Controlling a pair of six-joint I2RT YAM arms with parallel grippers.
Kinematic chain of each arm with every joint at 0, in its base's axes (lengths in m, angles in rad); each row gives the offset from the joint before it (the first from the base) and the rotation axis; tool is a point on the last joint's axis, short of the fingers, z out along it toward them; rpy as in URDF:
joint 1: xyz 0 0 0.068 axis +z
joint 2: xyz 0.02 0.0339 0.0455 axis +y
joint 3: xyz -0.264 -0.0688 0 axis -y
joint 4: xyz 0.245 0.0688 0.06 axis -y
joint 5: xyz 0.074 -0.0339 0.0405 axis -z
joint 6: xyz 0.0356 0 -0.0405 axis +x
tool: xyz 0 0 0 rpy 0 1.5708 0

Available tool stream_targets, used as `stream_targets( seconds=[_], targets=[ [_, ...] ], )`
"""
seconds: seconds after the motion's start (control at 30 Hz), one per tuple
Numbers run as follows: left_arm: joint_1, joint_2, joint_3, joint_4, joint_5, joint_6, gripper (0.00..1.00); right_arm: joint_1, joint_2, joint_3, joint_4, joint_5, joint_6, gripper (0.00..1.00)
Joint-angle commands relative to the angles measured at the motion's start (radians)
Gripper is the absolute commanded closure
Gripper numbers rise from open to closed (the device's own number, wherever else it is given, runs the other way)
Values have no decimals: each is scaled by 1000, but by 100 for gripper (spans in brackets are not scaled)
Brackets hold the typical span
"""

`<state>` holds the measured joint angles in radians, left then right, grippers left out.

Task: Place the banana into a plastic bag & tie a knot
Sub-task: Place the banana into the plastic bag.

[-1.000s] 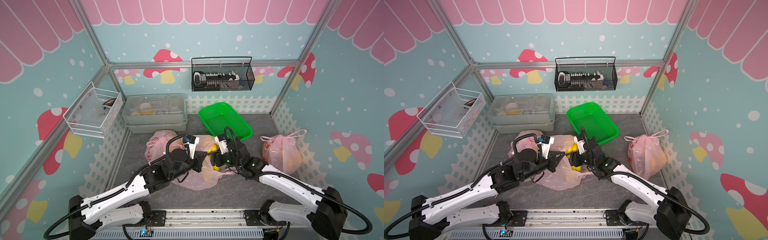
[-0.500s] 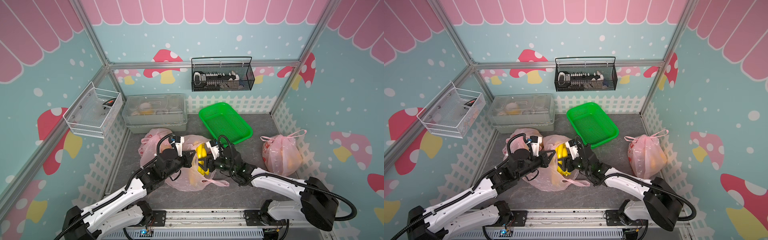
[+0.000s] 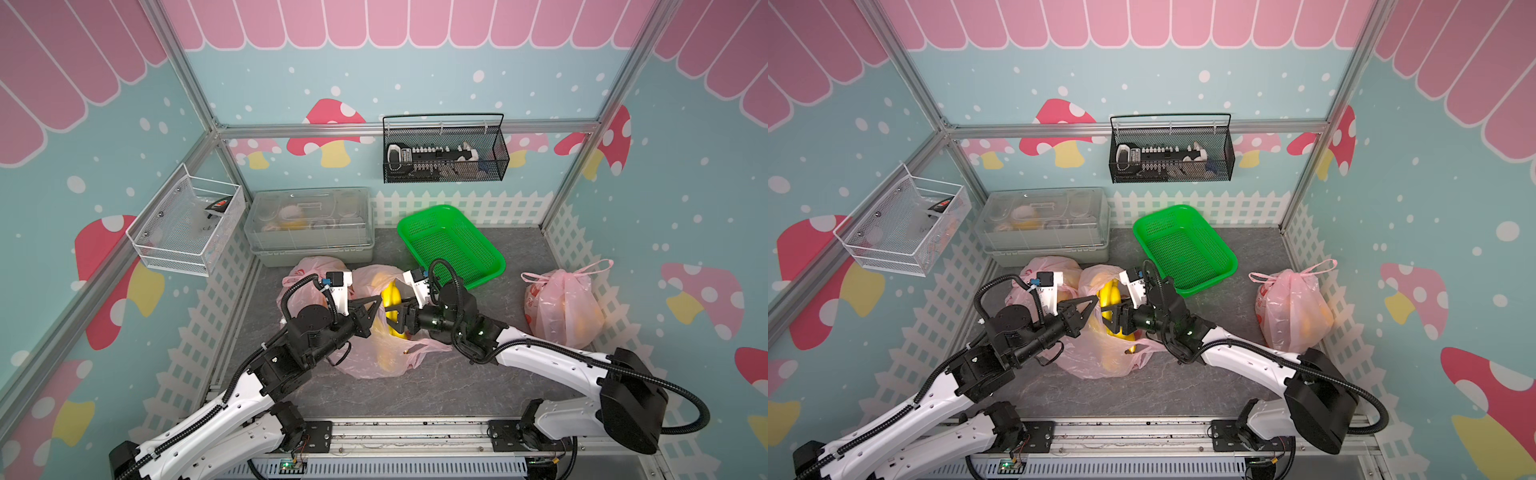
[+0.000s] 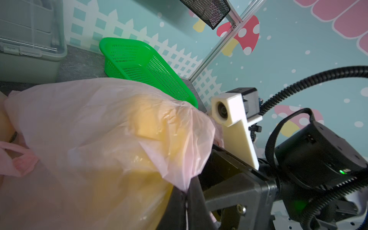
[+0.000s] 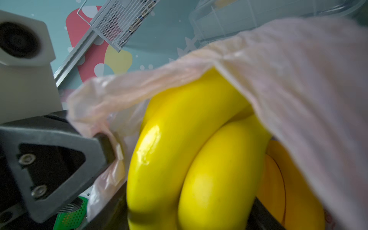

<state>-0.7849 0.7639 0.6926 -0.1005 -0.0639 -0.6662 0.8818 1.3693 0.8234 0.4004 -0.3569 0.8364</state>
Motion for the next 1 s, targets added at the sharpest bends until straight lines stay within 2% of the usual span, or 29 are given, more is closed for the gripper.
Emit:
stream_targets(
  seconds=[0.0,0.2,0.3,0.37,0.47,0.53,0.6,0.77,0.97],
  targets=[
    [12,-39,-34,-15,-29,12,100,36,58,35,160,-55,97,36],
    [19,-117,-91,-3,-43,-5,100,89,220,58,306,-33,154,36],
    [22,-154,-107,-11,-57,-10,100,98,286,98,133,70,77,36],
    [28,-173,-106,-36,-75,-11,100,104,287,105,28,148,14,31],
    [55,-187,-94,-95,-83,-9,100,119,200,117,-128,215,-129,22],
    [87,-184,-90,-122,-62,-7,100,131,102,126,-254,268,-227,12],
    [126,-170,-88,-142,-37,-6,100,131,4,119,-339,284,-293,7],
    [233,-109,-82,-148,73,6,100,125,-185,99,-544,288,-472,6],
    [287,-85,-60,-156,104,37,100,112,-340,18,-700,270,-616,9]
  ],
)
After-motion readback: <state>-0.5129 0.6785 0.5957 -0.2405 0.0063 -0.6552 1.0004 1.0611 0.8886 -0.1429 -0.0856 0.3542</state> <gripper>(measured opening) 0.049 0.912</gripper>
